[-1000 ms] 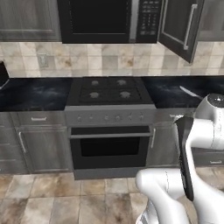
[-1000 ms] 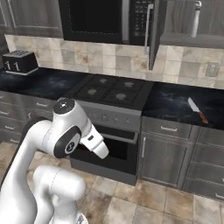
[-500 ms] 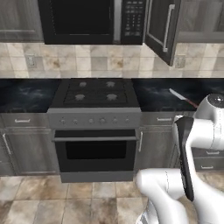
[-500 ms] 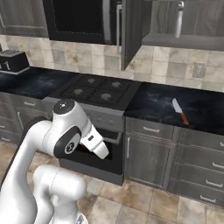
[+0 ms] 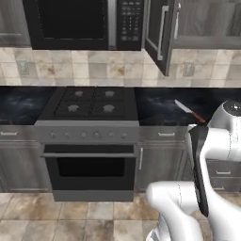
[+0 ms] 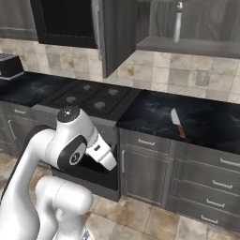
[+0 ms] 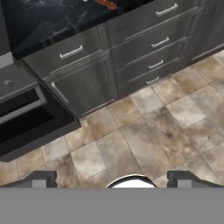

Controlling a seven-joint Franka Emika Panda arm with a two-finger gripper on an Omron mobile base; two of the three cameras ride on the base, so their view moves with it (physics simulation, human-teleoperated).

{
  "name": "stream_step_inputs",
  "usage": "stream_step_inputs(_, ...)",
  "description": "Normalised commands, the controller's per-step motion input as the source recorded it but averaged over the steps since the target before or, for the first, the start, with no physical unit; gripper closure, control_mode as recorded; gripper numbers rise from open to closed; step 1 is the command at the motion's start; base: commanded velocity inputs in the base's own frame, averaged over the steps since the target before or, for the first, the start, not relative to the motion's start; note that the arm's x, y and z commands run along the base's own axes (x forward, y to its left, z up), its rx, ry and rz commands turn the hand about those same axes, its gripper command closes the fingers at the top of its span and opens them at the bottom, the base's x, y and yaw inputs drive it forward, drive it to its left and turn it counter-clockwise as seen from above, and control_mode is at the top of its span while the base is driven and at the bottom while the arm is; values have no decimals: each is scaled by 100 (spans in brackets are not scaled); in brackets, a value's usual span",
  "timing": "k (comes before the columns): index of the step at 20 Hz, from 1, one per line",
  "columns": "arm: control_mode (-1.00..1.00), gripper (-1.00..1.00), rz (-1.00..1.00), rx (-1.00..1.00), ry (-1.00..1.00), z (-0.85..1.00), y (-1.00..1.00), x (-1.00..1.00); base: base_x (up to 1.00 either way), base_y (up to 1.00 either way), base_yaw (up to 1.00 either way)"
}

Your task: Move the cutting board and knife to the sink. Then move spray from the cabinet to the counter.

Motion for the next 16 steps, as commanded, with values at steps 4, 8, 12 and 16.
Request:
stream_step_inputs(4,100,-100,0,0,0,0,0,0,35,-57,5)
stream_step_inputs(8,100,-100,0,0,0,0,0,0,41,-56,3)
stream_step_inputs(12,100,-100,0,0,0,0,0,0,41,-54,5)
stream_step_inputs(16,100,-100,0,0,0,0,0,0,41,-51,8)
